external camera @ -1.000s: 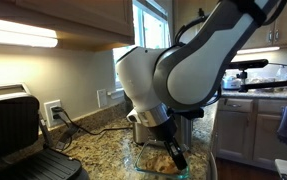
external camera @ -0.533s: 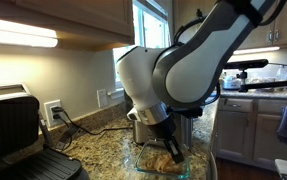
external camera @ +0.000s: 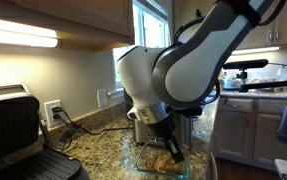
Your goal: Put one slice of bread in the bread toaster then push the lever down
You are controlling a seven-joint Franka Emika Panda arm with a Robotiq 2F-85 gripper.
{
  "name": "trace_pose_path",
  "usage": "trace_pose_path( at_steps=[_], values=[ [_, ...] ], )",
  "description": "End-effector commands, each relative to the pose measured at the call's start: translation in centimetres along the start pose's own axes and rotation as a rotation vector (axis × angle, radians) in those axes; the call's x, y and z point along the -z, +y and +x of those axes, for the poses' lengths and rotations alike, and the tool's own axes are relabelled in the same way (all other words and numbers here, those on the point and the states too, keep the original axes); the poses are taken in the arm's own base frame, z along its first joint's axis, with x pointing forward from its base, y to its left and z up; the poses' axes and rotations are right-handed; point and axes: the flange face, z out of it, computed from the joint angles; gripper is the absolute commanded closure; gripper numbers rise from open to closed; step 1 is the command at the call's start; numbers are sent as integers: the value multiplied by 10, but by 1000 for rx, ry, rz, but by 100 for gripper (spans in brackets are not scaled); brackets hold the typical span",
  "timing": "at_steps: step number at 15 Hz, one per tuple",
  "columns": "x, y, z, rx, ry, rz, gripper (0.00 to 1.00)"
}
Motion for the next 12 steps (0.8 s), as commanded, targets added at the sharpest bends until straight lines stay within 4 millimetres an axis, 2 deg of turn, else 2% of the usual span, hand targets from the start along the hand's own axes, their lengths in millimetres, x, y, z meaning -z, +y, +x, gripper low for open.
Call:
trace_pose_path(
  at_steps=[1, 12],
  values=[
    [4, 11, -9, -13, 17, -18, 93],
    [14, 36, -24, -78, 35, -20, 93]
  ],
)
